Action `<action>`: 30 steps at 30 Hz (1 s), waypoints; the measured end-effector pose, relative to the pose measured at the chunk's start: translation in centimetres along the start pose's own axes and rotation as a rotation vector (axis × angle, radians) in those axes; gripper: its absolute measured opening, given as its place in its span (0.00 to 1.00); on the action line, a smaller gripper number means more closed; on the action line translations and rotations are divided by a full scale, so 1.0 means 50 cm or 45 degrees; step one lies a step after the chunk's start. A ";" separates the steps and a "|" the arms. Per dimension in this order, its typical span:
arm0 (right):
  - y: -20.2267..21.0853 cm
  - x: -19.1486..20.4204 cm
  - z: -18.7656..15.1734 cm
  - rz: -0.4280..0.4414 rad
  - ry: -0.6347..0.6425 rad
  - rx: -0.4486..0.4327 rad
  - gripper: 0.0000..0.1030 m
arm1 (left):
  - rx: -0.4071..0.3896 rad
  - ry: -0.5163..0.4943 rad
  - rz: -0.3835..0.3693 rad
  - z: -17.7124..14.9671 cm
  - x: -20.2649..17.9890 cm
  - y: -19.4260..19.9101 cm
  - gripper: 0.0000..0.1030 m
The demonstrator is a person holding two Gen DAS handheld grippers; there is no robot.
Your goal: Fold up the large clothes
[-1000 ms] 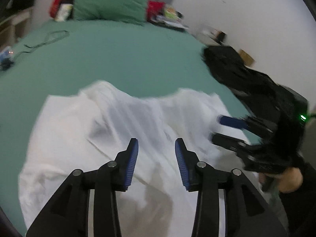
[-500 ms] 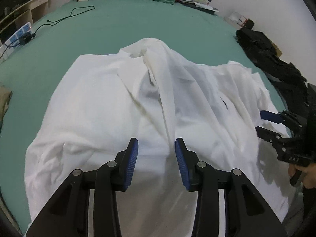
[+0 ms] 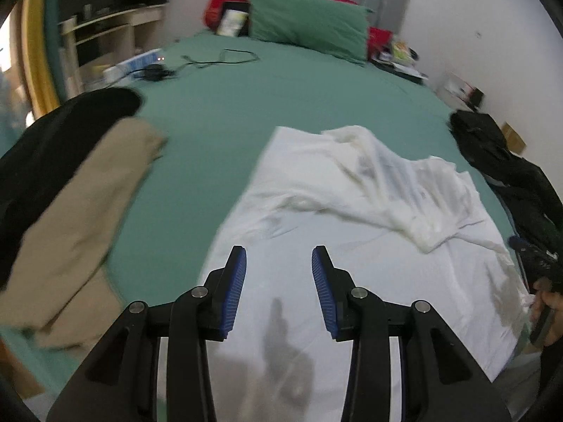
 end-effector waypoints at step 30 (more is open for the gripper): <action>0.142 -0.085 -0.266 -0.371 -0.428 0.244 0.61 | 0.096 0.094 0.220 -0.146 0.152 -0.020 0.58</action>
Point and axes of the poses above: each gripper's, at about its wrist camera, not at the fingertips, and y roughly against the way its jaws point, x to its left, z to its top, the point moved 1 cm from there along -y, roughly the way its jaws point, and after that the axes turned 14 degrees about y, right-handed, at the moved point
